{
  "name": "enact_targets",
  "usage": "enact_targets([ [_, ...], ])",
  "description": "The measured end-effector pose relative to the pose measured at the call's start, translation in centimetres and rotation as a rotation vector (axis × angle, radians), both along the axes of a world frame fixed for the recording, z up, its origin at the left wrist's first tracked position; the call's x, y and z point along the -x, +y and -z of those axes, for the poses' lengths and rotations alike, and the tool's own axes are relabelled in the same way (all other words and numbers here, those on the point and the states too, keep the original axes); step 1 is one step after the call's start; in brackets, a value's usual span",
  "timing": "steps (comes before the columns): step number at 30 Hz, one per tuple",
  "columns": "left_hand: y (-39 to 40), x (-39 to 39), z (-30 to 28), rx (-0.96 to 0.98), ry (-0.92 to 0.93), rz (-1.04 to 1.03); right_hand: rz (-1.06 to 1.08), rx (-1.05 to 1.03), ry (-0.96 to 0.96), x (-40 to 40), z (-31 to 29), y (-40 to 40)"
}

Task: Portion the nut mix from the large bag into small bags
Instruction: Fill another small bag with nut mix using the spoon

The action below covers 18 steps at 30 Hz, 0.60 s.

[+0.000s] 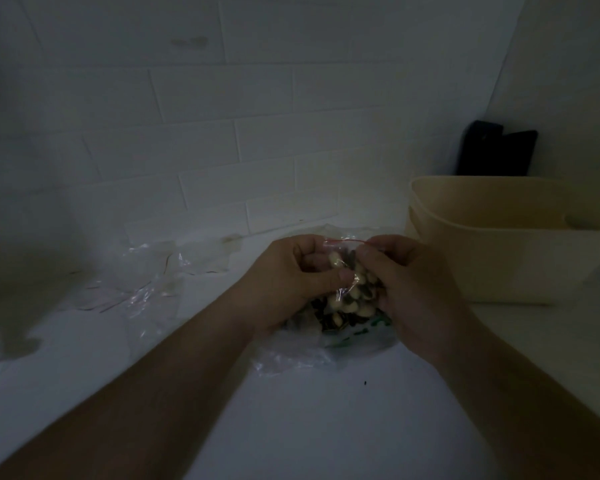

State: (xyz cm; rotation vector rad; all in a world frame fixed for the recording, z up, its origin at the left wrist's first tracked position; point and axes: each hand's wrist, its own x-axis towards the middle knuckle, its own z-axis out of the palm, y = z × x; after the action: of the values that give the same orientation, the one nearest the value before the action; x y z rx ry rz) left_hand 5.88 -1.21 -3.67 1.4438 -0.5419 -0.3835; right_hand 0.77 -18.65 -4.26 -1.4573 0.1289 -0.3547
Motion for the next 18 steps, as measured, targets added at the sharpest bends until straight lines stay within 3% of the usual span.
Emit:
enact_targets([
  [9, -0.1, -0.35, -0.44, 0.16, 0.331, 0.028, -0.164, -0.119, 0.128, 0.57, -0.73, 0.82],
  [18, -0.19, -0.4, -0.43, 0.102, 0.404, -0.03, -0.147, -0.064, 0.175, 0.4, -0.56, 0.68],
])
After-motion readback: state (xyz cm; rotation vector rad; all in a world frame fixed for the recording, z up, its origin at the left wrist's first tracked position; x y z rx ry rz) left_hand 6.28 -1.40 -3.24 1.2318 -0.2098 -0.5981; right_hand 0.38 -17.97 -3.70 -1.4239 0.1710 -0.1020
